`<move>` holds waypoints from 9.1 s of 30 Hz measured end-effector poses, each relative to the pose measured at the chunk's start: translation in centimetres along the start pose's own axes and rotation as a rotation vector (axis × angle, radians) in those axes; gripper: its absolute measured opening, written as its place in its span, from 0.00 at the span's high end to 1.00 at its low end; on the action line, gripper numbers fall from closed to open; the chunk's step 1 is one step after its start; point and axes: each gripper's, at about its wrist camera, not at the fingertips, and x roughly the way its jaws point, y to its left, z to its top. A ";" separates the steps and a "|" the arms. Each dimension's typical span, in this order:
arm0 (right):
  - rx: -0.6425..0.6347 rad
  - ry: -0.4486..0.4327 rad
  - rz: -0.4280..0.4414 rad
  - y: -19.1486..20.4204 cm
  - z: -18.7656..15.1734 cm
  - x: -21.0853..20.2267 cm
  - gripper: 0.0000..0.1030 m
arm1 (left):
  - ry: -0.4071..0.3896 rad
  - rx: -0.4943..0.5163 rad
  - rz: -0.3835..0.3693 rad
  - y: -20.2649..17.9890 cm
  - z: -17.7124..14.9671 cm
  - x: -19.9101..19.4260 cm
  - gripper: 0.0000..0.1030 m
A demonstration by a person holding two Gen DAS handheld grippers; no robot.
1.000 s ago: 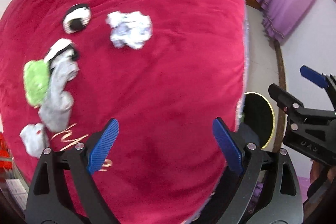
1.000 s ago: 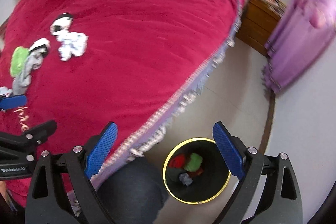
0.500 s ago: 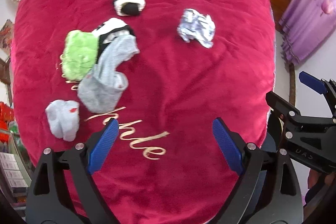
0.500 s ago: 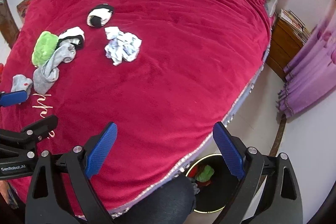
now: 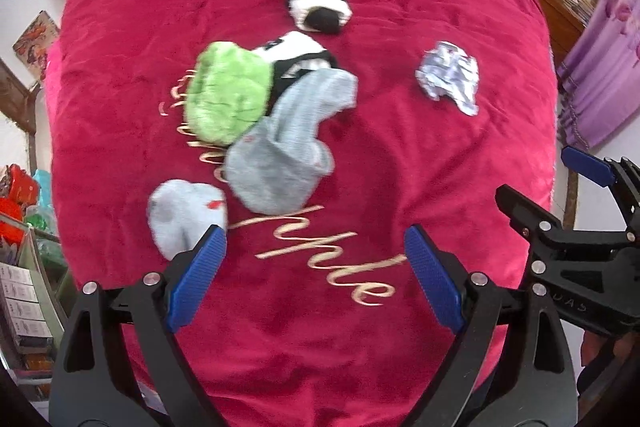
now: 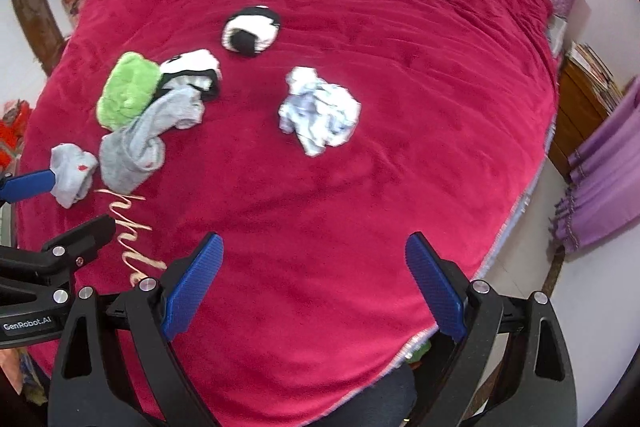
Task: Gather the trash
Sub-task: 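Move both tools back over the grey socks on the bedspread, then grasp the light grey sock with the left tool while the right tool grasps the grey sock, then carry both grey socks over the black bin and open both tools, then move both tools back over the green slipper and white-black sock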
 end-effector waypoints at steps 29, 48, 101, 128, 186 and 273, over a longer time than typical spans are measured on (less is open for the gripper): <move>-0.267 0.073 0.152 11.7 5.4 5.5 0.14 | 0.130 -0.029 0.006 10.0 -1.2 5.2 0.06; -0.302 0.169 0.201 15.3 7.2 10.3 0.12 | 0.172 -0.125 -0.032 13.3 0.5 6.9 0.70; 0.167 0.058 0.117 -7.7 -8.8 -3.1 0.85 | 0.047 0.547 -0.114 -14.9 -1.5 -0.5 0.69; 0.492 0.038 -0.060 -20.3 -19.2 -7.8 0.85 | 0.085 0.857 -0.235 -30.6 -6.0 0.1 0.69; 0.472 0.180 -0.171 -21.7 -18.1 -3.3 0.44 | 0.116 0.719 -0.143 -29.4 -3.0 2.4 0.21; -0.067 0.105 0.025 0.1 6.8 6.1 0.35 | 0.123 0.090 0.014 4.0 7.2 6.9 0.14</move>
